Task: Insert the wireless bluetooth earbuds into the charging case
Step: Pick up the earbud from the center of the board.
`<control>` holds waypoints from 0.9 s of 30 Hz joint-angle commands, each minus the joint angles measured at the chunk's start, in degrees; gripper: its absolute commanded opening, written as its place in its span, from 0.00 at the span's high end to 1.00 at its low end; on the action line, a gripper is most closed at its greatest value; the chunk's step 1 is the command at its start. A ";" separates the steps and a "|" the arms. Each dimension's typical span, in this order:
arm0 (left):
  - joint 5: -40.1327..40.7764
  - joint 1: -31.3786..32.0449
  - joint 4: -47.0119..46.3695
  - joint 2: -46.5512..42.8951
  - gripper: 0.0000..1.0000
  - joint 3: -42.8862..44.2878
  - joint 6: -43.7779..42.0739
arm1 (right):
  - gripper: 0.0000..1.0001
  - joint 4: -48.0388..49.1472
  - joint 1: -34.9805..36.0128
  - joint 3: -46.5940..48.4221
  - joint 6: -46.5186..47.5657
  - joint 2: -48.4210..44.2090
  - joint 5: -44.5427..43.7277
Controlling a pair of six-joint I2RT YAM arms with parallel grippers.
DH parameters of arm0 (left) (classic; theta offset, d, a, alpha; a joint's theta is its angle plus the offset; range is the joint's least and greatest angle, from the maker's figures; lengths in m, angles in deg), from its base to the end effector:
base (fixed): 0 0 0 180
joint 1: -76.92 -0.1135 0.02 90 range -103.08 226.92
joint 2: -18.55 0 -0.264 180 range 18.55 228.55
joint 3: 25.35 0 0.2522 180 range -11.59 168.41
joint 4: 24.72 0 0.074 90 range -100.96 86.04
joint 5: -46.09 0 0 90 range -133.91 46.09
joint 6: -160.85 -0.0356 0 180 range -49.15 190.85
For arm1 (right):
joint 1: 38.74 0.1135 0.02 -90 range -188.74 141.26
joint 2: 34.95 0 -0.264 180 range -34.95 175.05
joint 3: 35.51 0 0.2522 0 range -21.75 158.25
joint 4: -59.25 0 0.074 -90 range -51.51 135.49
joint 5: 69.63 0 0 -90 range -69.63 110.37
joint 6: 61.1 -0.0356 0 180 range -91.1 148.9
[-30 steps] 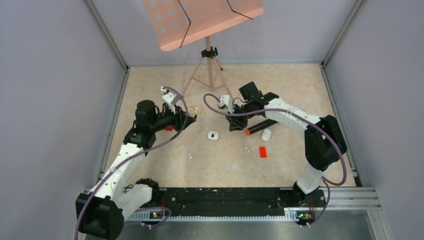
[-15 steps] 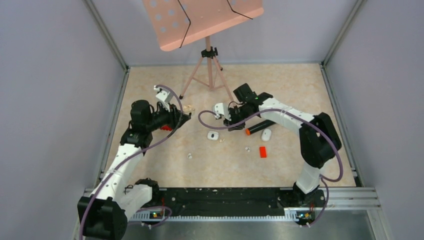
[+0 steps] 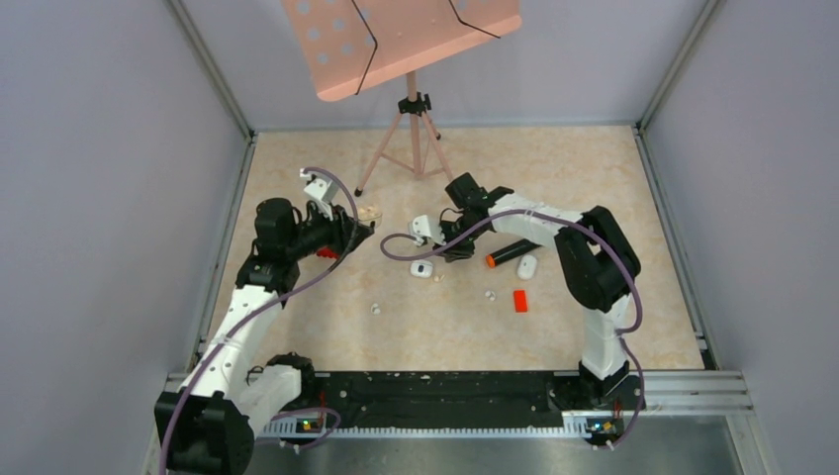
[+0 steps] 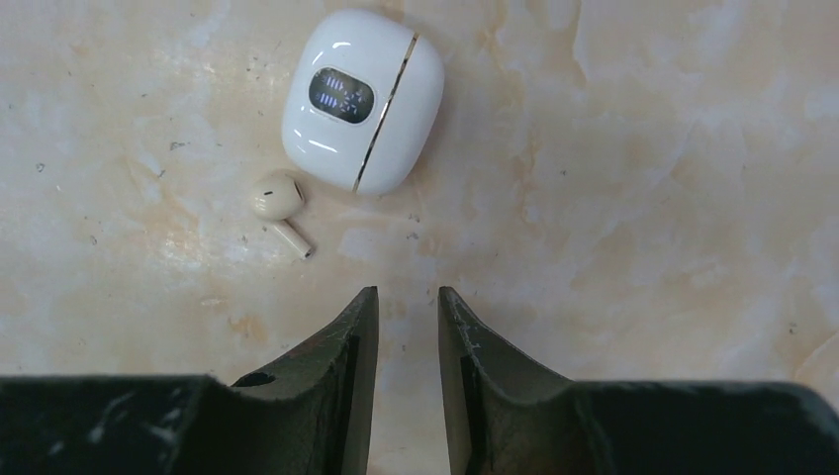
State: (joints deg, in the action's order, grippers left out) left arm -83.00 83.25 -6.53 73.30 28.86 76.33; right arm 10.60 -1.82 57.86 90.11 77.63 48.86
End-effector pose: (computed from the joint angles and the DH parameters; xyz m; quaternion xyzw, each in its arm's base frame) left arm 0.2123 -0.0461 0.2941 0.2006 0.7644 -0.3269 0.5182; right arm 0.3090 0.2534 0.1768 -0.7496 0.5875 0.1969 0.2327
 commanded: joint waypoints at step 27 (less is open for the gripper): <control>-0.04 -0.97 -3.46 -0.34 1.00 0.73 0.91 | 0.71 2.71 6.42 -5.12 0.06 -3.36 1.91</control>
State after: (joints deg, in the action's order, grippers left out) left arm -83.00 82.61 -7.15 73.32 28.86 76.90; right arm 14.51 3.56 51.04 91.23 75.26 48.27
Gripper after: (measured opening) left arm 0.328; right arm 0.289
